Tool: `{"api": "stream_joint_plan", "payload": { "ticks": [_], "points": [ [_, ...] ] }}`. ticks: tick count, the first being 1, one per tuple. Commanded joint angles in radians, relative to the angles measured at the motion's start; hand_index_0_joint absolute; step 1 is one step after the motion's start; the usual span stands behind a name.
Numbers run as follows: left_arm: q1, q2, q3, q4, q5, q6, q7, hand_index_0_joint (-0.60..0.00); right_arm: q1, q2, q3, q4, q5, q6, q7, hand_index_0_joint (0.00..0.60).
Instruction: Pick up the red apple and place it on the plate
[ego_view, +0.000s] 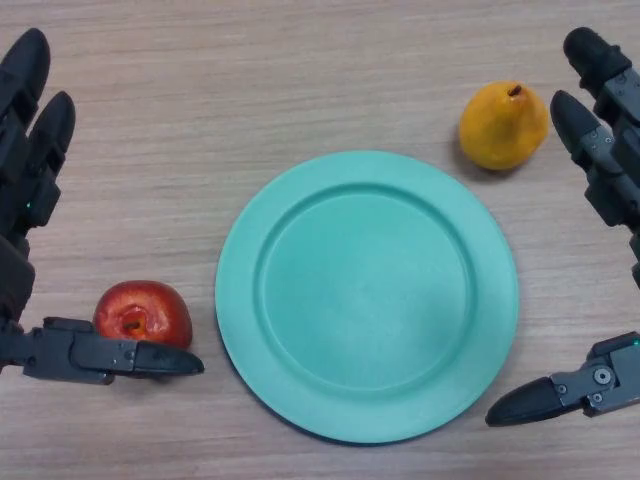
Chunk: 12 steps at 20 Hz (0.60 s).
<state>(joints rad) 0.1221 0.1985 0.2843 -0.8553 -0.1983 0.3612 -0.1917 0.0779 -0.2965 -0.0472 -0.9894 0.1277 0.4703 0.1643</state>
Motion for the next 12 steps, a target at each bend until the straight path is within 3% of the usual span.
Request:
{"api": "stream_joint_plan", "payload": {
  "ticks": [1, 6, 10, 12],
  "points": [
    [-0.007, 0.018, 0.05, -0.061, 0.032, -0.144, -0.013, 0.0, -0.011, -0.017, -0.029, -0.058, 0.026, -0.144, -0.015, 0.0],
    [-0.022, 0.025, 0.045, -0.064, 0.041, -0.13, -0.011, 0.0, -0.008, -0.071, -0.026, -0.058, 0.095, -0.148, -0.058, 0.0],
    [0.011, 0.003, 0.034, -0.07, 0.024, -0.157, -0.021, 0.0, 0.005, -0.052, -0.032, -0.058, 0.087, -0.157, -0.048, 0.0],
    [0.064, -0.005, 0.009, -0.059, -0.014, -0.207, 0.032, 0.0, 0.005, -0.051, -0.037, -0.058, 0.093, -0.158, -0.05, 0.0]
  ]
}}
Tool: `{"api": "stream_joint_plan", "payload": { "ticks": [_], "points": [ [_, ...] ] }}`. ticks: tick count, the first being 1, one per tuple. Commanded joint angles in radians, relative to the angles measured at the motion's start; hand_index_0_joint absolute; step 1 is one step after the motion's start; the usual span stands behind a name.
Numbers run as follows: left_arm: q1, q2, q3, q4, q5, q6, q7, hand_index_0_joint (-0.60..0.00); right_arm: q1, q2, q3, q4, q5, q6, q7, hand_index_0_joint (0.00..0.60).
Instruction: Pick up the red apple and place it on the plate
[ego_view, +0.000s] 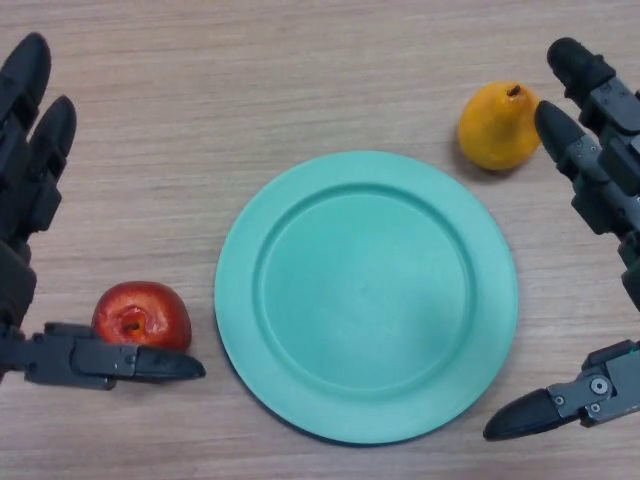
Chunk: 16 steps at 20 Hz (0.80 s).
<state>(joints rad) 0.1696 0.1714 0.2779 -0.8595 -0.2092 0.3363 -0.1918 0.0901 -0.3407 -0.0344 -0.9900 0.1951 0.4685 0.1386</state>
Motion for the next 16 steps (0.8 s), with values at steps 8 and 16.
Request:
{"api": "stream_joint_plan", "payload": {
  "ticks": [8, 16],
  "points": [
    [0.141, 0.019, -0.029, 0.307, 0.225, -0.644, 0.128, 0.0, -0.015, 0.044, -0.109, -0.057, 0.093, -0.101, -0.006, 0.0],
    [0.061, 0.019, -0.061, 0.637, 0.354, -0.737, 0.182, 0.0, -0.041, 0.064, -0.156, -0.057, 0.182, -0.044, -0.033, 0.0]
  ]
}}
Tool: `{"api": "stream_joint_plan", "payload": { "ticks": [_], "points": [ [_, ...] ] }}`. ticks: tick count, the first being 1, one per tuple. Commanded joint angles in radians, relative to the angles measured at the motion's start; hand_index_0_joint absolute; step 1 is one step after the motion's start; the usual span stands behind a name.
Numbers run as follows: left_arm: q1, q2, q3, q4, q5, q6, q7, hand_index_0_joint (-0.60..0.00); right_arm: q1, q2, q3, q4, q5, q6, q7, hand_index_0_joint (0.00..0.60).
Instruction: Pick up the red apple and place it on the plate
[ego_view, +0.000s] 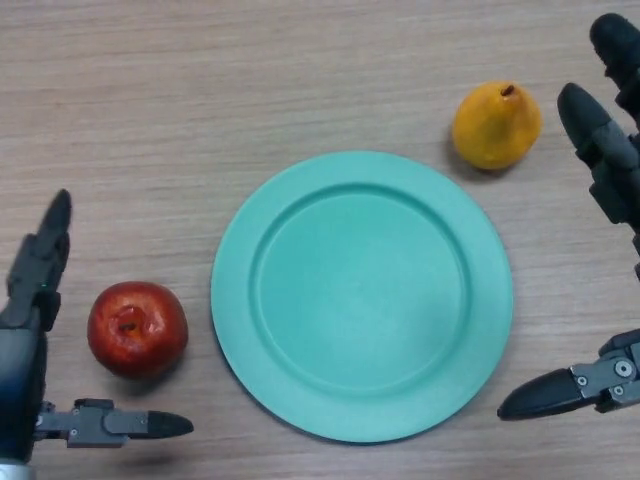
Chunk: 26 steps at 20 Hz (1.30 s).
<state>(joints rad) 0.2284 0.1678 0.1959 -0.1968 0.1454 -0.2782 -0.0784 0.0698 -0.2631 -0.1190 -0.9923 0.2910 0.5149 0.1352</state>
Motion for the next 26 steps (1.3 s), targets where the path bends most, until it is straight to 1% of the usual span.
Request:
{"api": "stream_joint_plan", "payload": {
  "ticks": [1, 2, 3, 4, 5, 7, 8, 9, 10, 11, 12, 13, 14, 15, 16, 17, 19, 20, 21, 22, 23, 25, 26],
  "points": [
    [0.005, 0.023, 0.014, -0.013, 0.0, -0.109, 0.073, 0.0, -0.023, -0.014, -0.081, -0.055, 0.098, -0.086, -0.037, 0.0],
    [0.005, 0.025, 0.006, 0.0, 0.005, -0.091, 0.077, 0.0, -0.028, -0.008, -0.085, -0.055, 0.1, -0.084, -0.04, 0.0],
    [0.007, 0.025, -0.001, 0.001, 0.009, -0.051, 0.083, 0.0, -0.029, -0.014, -0.086, -0.055, 0.102, -0.086, -0.047, 0.0],
    [0.02, 0.03, -0.017, 0.008, 0.078, -0.028, 0.083, 0.0, -0.029, -0.017, -0.09, -0.055, 0.105, -0.087, -0.051, 0.0],
    [0.031, 0.033, -0.03, 0.016, 0.124, -0.045, 0.089, 0.0, -0.031, -0.022, -0.094, -0.055, 0.112, -0.081, -0.057, 0.0],
    [0.031, 0.033, -0.036, 0.023, 0.131, -0.046, 0.093, -0.2, -0.032, -0.028, -0.095, -0.055, 0.118, -0.079, -0.063, 0.0],
    [0.024, 0.032, -0.042, 0.029, 0.119, -0.035, 0.095, -0.35, -0.033, -0.038, -0.095, -0.055, 0.127, -0.08, -0.074, 0.0],
    [0.016, 0.032, -0.047, 0.032, 0.103, -0.028, 0.1, -0.25, -0.032, -0.048, -0.094, -0.055, 0.133, -0.083, -0.084, 0.0],
    [0.008, 0.031, -0.054, 0.03, 0.084, -0.017, 0.109, -0.299, -0.032, -0.063, -0.09, -0.055, 0.14, -0.089, -0.098, 0.0],
    [0.004, 0.03, -0.058, 0.019, 0.068, -0.003, 0.119, -0.399, -0.03, -0.077, -0.085, -0.055, 0.147, -0.097, -0.112, 0.0],
    [0.005, 0.027, -0.063, -0.021, 0.023, 0.032, 0.133, -0.549, -0.027, -0.111, -0.077, -0.055, 0.169, -0.114, -0.147, 0.0],
    [0.01, 0.025, -0.058, -0.053, -0.009, 0.057, 0.137, -0.599, -0.023, -0.135, -0.074, -0.055, 0.186, -0.126, -0.172, 0.0],
    [0.017, 0.025, -0.045, -0.075, -0.015, 0.064, 0.142, -0.6, -0.012, -0.14, -0.069, -0.055, 0.181, -0.14, -0.175, 0.0],
    [0.024, 0.023, -0.036, -0.109, -0.034, 0.091, 0.166, -0.6, -0.004, -0.148, -0.067, -0.055, 0.183, -0.146, -0.18, 0.0],
    [0.039, 0.023, -0.029, -0.172, -0.05, 0.139, 0.167, -0.6, 0.007, -0.16, -0.066, -0.055, 0.192, -0.157, -0.19, 0.0],
    [0.05, 0.022, -0.024, -0.226, -0.049, 0.162, 0.166, -0.6, 0.018, -0.18, -0.07, -0.055, 0.213, -0.172, -0.204, 0.0],
    [0.057, 0.022, -0.034, -0.335, -0.033, 0.212, 0.176, -0.6, 0.029, -0.211, -0.074, -0.055, 0.236, -0.196, -0.229, 0.0],
    [0.042, 0.022, -0.051, -0.384, -0.017, 0.234, 0.176, -0.6, 0.032, -0.216, -0.068, -0.055, 0.231, -0.204, -0.236, 0.0],
    [0.024, 0.022, -0.076, -0.403, 0.021, 0.243, 0.156, -0.6, 0.037, -0.22, -0.07, -0.055, 0.238, -0.213, -0.241, 0.0],
    [-0.017, 0.022, -0.114, -0.395, 0.087, 0.215, 0.154, -0.6, 0.045, -0.231, -0.072, -0.055, 0.248, -0.224, -0.248, 0.0],
    [-0.057, 0.022, -0.149, -0.386, 0.12, 0.208, 0.155, -0.6, 0.05, -0.241, -0.075, -0.055, 0.257, -0.235, -0.256, 0.0],
    [-0.136, 0.032, -0.255, -0.329, 0.239, 0.161, 0.143, -0.6, 0.056, -0.273, -0.088, -0.055, 0.287, -0.246, -0.277, 0.0],
    [-0.185, 0.027, -0.321, -0.278, 0.295, 0.17, 0.161, -0.6, 0.059, -0.271, -0.094, -0.055, 0.285, -0.251, -0.274, 0.0]
  ]
}}
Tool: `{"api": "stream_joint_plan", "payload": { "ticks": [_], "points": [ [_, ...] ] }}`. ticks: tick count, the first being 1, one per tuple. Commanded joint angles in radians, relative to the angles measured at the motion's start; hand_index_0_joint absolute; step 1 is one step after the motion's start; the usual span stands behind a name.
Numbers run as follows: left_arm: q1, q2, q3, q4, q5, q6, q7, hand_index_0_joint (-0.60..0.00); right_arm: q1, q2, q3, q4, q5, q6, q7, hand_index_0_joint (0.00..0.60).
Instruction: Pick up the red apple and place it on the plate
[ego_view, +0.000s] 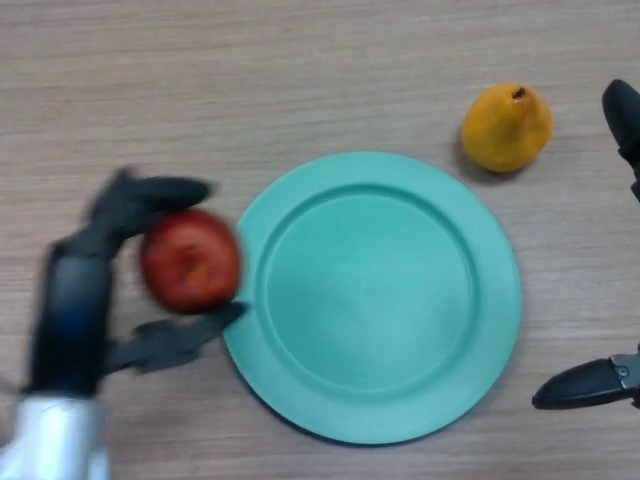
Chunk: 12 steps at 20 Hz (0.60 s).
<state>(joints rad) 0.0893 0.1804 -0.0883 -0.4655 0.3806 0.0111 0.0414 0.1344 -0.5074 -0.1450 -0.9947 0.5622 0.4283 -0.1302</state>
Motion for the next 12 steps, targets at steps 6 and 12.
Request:
{"api": "stream_joint_plan", "payload": {
  "ticks": [6, 12],
  "points": [
    [-0.197, 0.01, -0.218, 0.23, 0.098, -0.146, 0.119, -0.501, 0.037, -0.016, -0.097, -0.052, 0.02, -0.196, 0.015, 0.0],
    [-0.239, 0.01, -0.272, 0.293, -0.041, -0.142, 0.063, 0.0, 0.073, 0.03, -0.166, -0.052, -0.023, -0.188, 0.085, 0.0]
  ]
}}
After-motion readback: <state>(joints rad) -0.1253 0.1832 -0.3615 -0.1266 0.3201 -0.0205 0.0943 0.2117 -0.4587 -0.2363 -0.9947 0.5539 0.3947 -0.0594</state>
